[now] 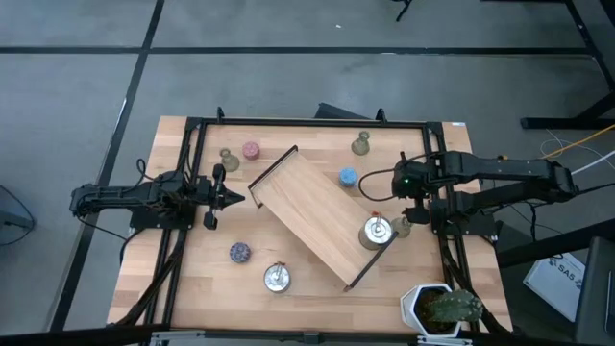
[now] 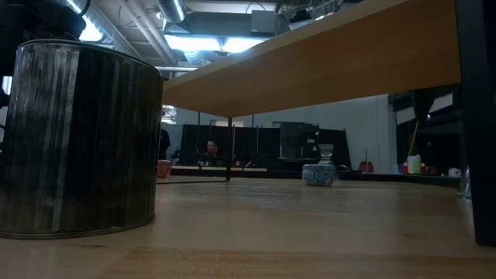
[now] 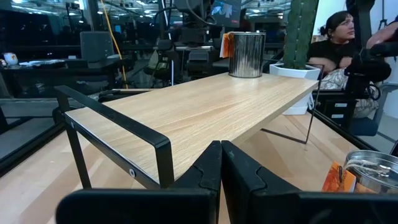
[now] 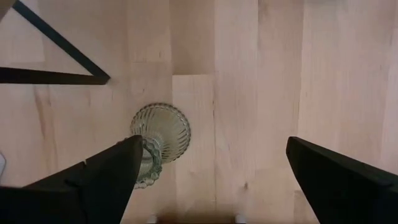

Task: Pick & Place candle stick holders
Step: Put the right transparent candle holder on the shelf

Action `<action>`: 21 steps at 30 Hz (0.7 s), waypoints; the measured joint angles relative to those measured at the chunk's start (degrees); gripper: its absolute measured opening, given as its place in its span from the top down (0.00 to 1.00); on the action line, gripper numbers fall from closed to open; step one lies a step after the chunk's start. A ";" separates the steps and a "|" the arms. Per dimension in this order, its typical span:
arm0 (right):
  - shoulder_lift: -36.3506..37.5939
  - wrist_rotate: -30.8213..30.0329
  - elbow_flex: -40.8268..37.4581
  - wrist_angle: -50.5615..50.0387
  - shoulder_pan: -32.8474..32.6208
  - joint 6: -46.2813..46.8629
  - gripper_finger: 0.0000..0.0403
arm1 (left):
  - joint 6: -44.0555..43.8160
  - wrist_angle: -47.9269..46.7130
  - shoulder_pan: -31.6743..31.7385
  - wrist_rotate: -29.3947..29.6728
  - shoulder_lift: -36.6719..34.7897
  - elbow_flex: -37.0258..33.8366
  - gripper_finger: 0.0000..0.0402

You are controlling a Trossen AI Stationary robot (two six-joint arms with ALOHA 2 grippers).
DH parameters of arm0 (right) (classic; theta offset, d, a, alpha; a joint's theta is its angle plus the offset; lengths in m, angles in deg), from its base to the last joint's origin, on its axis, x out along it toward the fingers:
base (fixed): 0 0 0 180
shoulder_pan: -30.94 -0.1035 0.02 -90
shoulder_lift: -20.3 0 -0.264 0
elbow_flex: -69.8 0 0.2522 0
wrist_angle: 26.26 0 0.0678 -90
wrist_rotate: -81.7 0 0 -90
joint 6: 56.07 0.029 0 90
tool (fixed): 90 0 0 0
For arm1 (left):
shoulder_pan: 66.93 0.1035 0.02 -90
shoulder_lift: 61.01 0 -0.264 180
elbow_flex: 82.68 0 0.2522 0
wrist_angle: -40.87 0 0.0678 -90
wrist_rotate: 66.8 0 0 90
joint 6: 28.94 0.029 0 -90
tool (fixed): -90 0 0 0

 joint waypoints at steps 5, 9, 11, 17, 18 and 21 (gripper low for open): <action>0.31 -0.02 0.00 0.17 -1.22 -0.17 0.01 | 0.00 0.02 -0.01 0.00 0.01 0.01 0.99; 0.89 0.22 -0.85 1.72 -2.37 -0.21 0.01 | 0.00 0.02 -0.02 0.00 0.01 0.00 0.99; 1.12 1.47 -1.65 2.25 -2.98 -0.73 0.01 | 0.00 0.01 0.00 0.00 0.01 0.02 0.99; 1.50 2.72 -1.60 2.48 -5.28 -1.24 0.01 | 0.00 0.02 -0.01 0.00 0.01 0.01 0.99; 1.65 2.84 -1.58 2.47 -5.58 -1.25 0.01 | 0.00 0.01 -0.01 0.00 0.00 0.01 0.99; 1.96 2.86 -1.56 2.47 -6.50 -1.25 0.01 | 0.00 0.02 -0.02 0.00 -0.01 0.01 0.99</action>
